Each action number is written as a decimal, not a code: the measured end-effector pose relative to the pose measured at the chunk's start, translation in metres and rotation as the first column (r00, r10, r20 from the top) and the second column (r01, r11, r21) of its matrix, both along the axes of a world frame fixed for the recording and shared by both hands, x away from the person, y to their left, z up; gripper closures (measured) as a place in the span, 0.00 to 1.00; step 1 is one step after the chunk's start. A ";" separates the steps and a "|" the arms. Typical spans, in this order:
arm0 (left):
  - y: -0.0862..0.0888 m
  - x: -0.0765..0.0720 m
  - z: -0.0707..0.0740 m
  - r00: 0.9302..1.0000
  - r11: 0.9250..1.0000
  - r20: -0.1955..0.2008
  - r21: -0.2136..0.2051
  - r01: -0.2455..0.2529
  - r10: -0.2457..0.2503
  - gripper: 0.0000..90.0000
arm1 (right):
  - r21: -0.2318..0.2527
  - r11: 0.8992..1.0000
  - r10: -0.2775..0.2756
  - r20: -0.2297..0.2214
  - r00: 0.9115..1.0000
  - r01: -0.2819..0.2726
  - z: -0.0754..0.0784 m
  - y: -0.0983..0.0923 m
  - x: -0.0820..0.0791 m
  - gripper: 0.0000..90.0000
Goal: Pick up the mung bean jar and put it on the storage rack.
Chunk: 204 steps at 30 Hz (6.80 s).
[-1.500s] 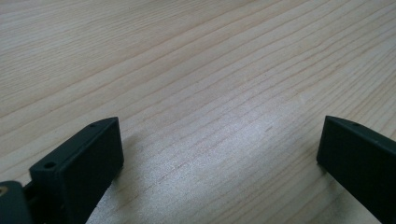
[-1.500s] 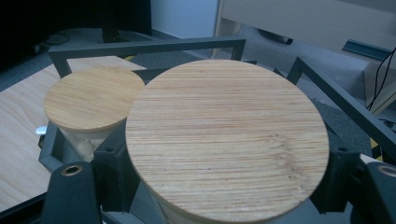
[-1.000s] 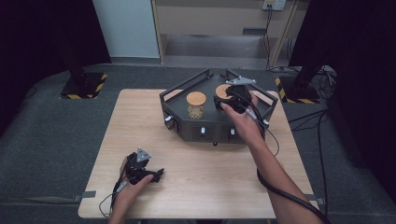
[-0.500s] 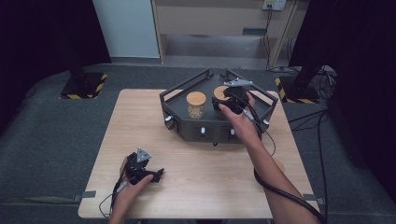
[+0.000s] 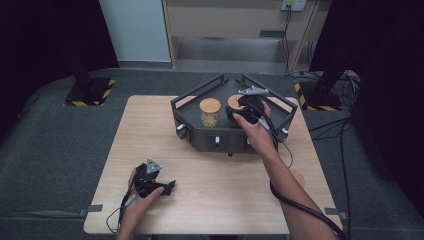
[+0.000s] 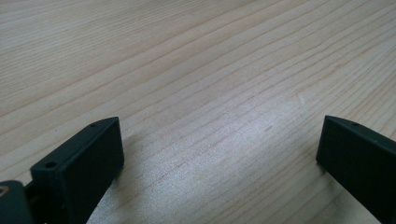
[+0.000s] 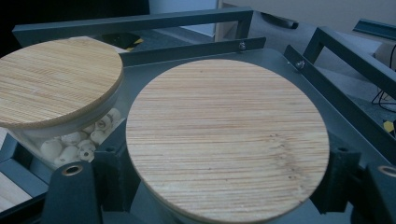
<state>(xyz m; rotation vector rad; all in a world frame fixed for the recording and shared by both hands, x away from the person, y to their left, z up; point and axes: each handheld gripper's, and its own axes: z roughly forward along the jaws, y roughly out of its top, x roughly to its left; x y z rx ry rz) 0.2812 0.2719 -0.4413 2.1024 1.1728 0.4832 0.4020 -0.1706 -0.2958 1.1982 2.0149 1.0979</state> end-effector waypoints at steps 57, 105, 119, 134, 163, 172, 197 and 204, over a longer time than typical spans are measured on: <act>0.000 0.000 0.000 1.000 1.000 0.000 0.000 0.000 0.000 0.00 | 0.069 0.998 0.002 0.043 0.999 -0.005 -0.002 -0.018 -0.024 0.10; 0.000 0.000 0.000 1.000 1.000 0.000 0.000 -0.001 0.001 0.00 | 0.044 0.993 0.110 0.060 0.992 -0.112 0.009 -0.077 -0.084 0.07; 0.000 0.000 0.000 1.000 1.000 0.001 0.001 -0.001 0.001 0.00 | 0.040 0.994 0.100 0.037 0.994 -0.102 0.004 -0.097 -0.101 0.06; 0.000 0.000 0.000 1.000 1.000 0.001 0.001 -0.002 0.002 0.00 | 0.028 0.996 0.090 0.011 0.996 -0.090 -0.006 -0.118 -0.121 0.05; -0.001 -0.001 0.000 1.000 1.000 0.002 0.002 -0.004 0.004 0.00 | 0.055 0.998 0.029 -0.004 1.000 -0.028 -0.029 -0.153 -0.149 0.03; -0.001 -0.001 0.000 1.000 1.000 0.002 0.002 -0.004 0.004 0.00 | 0.056 0.998 0.006 -0.004 1.000 -0.006 -0.032 -0.160 -0.156 0.03; -0.001 -0.001 0.000 1.000 1.000 0.002 0.002 -0.004 0.004 0.00 | 0.058 0.998 -0.026 -0.014 1.000 0.027 -0.043 -0.176 -0.175 0.03; -0.001 0.000 0.000 1.000 1.000 0.001 0.001 -0.003 0.003 0.00 | 0.058 0.998 -0.022 -0.021 1.000 0.023 -0.050 -0.175 -0.178 0.03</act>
